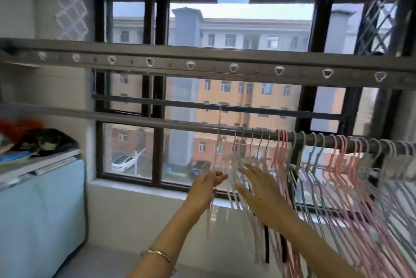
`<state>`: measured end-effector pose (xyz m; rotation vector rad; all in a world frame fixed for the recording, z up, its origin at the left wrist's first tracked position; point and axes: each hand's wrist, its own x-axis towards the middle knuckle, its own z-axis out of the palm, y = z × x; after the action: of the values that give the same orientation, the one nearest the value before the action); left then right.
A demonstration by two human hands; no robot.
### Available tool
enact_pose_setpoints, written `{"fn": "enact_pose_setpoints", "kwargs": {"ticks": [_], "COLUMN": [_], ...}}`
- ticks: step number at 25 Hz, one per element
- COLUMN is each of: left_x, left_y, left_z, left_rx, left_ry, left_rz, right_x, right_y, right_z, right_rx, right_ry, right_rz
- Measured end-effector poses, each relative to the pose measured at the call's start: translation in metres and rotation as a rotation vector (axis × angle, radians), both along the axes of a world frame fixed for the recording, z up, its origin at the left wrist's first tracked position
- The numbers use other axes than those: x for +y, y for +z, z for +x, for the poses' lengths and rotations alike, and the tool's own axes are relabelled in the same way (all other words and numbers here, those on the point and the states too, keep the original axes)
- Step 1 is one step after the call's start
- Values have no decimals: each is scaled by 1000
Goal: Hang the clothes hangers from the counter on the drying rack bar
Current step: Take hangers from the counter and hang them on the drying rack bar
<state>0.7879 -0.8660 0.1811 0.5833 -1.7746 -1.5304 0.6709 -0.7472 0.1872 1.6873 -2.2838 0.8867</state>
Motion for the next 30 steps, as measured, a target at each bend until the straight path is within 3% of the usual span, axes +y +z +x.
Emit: {"fn": "enact_pose_setpoints", "kwargs": {"ticks": [4,11,16,21,26,30], "left_x": [4,3,7,67,168,268], "left_y": [-6,-22,-11,26,38,30], "left_z": [-2,1,9,1,-73,-165], "left_rx": [-28,-241,-451,-204,-173,-148], "left_ry": [-9,-65,113,183,106,-11], "left_rz": [-67,-149,-384,-650,-815,-820], "right_x": [6,18,39,87,192,316], "right_y": [0,-6,-6,-2,1,-5], "right_z": [7,14,7,-22,-87,-161], "right_rx": [-59,-85,-125,-83,-36,-53], "right_ry": [-57,-94,-108,-107,-241,-349], "right_rz": [9,-4,-54,-150,-231,-251]}}
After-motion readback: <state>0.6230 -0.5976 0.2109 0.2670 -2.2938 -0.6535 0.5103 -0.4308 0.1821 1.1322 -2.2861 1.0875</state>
